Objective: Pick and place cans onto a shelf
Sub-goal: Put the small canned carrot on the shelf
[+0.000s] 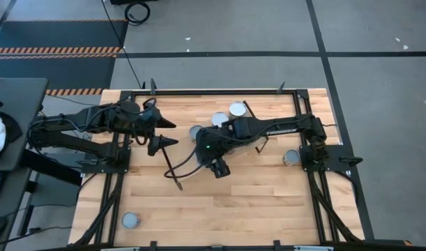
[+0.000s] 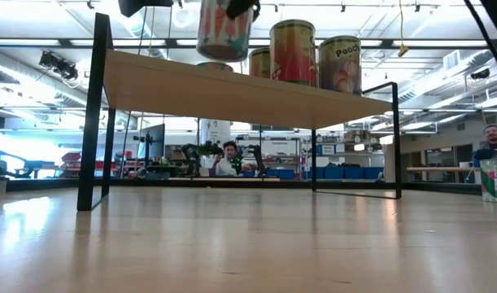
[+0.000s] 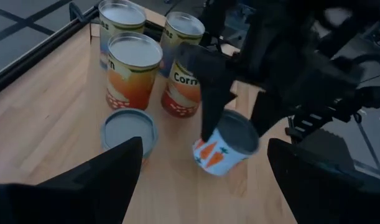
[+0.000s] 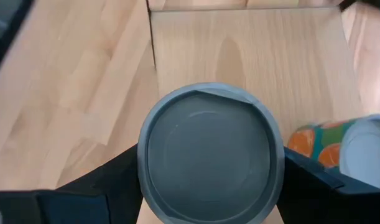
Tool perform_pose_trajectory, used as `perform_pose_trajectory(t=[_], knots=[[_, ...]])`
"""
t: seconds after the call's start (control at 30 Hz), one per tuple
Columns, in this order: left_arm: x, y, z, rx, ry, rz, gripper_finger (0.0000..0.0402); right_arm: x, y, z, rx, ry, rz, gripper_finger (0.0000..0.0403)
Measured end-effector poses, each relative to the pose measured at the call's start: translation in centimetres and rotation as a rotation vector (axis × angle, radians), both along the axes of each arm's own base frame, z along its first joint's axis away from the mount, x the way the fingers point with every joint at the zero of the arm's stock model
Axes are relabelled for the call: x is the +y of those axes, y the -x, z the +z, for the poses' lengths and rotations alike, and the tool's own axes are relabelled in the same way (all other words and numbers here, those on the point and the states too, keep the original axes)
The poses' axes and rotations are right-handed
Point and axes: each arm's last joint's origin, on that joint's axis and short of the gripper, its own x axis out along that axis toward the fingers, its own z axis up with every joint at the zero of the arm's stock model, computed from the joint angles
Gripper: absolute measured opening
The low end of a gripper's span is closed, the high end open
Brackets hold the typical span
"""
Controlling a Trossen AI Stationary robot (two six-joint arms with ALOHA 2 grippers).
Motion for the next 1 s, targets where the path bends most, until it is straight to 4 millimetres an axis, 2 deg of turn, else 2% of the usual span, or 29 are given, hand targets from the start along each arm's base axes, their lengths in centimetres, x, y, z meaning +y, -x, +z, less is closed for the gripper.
perform_pose_trajectory(t=[0.23, 1.0], knots=[[0.0, 0.0, 0.0, -0.001, -0.007, 0.014, 0.0352, -0.8, -0.2, -1.5, 0.087, 0.049, -0.029, 0.0321], [0.1, 0.0, 0.0, 0.003, -0.080, -0.018, 0.0352, -0.7, -0.2, -1.3, 0.069, 0.066, -0.056, 0.0341]])
